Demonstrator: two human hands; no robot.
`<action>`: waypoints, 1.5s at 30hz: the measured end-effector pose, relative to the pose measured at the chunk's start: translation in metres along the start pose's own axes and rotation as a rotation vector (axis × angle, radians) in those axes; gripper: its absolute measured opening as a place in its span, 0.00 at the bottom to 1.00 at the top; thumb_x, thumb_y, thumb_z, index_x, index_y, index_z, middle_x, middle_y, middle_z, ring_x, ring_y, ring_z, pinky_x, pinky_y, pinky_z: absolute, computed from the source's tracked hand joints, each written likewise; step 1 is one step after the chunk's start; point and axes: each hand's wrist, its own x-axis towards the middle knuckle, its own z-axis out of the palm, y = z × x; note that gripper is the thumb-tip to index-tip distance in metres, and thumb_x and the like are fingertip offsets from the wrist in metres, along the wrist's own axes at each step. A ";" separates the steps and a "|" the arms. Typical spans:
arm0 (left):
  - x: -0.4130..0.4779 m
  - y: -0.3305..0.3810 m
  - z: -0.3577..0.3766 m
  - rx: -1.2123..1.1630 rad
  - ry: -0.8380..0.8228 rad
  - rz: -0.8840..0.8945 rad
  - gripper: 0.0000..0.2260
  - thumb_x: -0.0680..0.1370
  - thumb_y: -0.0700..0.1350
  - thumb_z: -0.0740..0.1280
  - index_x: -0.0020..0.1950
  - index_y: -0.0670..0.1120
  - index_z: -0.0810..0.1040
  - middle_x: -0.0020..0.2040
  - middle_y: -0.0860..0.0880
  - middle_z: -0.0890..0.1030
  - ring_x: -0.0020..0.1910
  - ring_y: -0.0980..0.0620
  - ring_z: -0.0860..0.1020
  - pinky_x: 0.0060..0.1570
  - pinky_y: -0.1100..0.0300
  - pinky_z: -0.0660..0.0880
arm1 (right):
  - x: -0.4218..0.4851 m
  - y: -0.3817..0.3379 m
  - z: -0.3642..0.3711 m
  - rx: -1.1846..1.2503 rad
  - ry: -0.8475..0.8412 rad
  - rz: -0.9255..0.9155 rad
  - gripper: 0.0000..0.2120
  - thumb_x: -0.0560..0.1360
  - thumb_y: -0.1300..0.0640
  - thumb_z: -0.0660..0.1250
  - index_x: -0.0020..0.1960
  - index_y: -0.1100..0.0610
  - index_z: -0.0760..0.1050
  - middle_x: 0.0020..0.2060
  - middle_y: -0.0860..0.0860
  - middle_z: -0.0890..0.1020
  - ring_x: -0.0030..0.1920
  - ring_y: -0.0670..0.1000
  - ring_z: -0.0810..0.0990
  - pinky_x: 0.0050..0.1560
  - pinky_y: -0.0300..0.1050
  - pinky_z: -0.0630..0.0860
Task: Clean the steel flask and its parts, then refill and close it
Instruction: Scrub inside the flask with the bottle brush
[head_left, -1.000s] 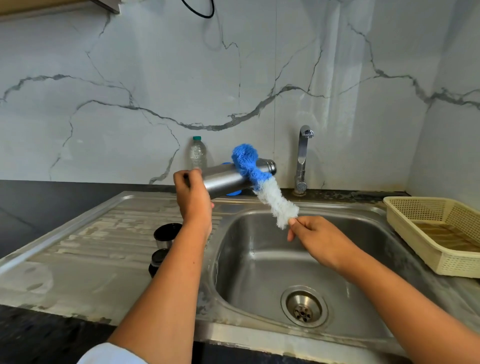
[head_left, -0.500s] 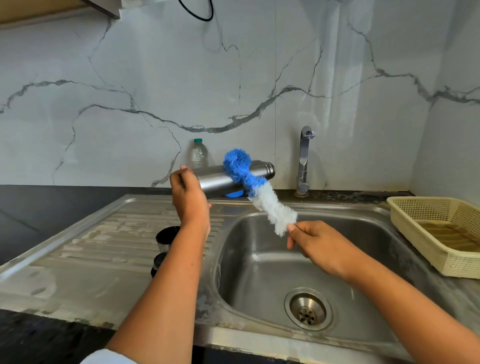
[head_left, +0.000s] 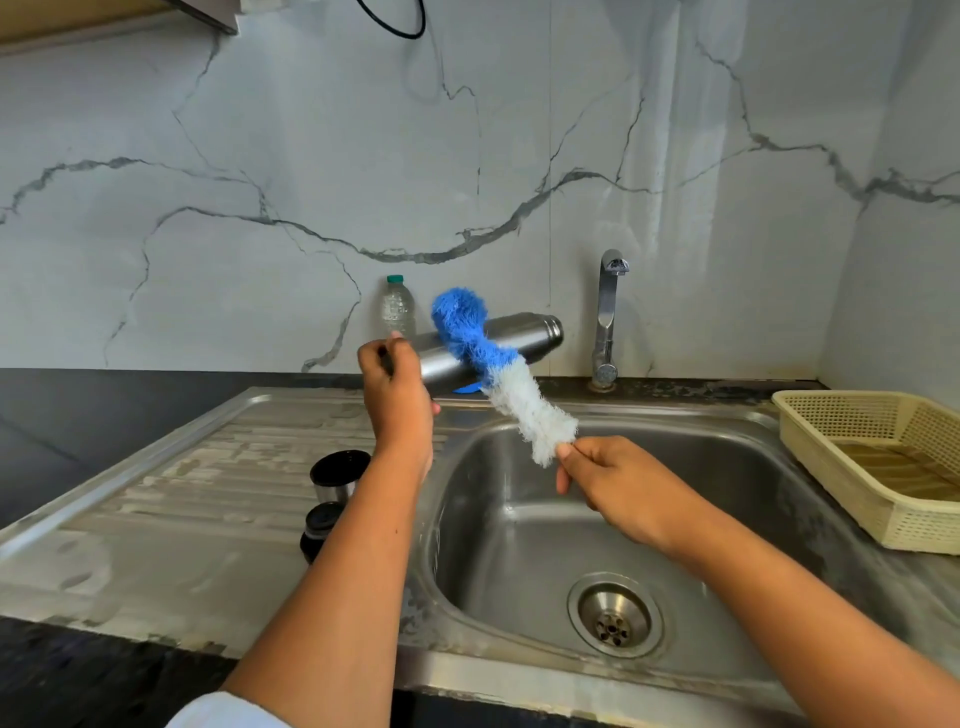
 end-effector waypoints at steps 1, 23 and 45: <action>-0.004 -0.001 0.003 0.020 -0.026 0.014 0.07 0.86 0.51 0.57 0.56 0.49 0.70 0.43 0.52 0.72 0.37 0.54 0.70 0.29 0.60 0.70 | 0.003 -0.002 0.001 0.009 0.021 -0.004 0.21 0.85 0.45 0.57 0.41 0.53 0.79 0.26 0.48 0.69 0.26 0.46 0.66 0.33 0.44 0.67; 0.002 -0.002 -0.001 -0.143 -0.051 -0.184 0.10 0.86 0.51 0.54 0.64 0.50 0.67 0.57 0.46 0.77 0.43 0.52 0.76 0.25 0.65 0.70 | -0.002 -0.006 0.021 -0.056 -0.022 -0.050 0.20 0.84 0.44 0.56 0.41 0.52 0.77 0.22 0.44 0.69 0.24 0.42 0.67 0.34 0.41 0.67; 0.023 -0.005 -0.009 -0.470 -0.099 -0.503 0.13 0.82 0.53 0.60 0.57 0.46 0.77 0.51 0.44 0.81 0.46 0.48 0.80 0.42 0.55 0.75 | -0.003 0.007 0.021 -0.086 -0.102 -0.062 0.21 0.85 0.44 0.55 0.40 0.52 0.76 0.20 0.41 0.69 0.24 0.41 0.68 0.33 0.36 0.65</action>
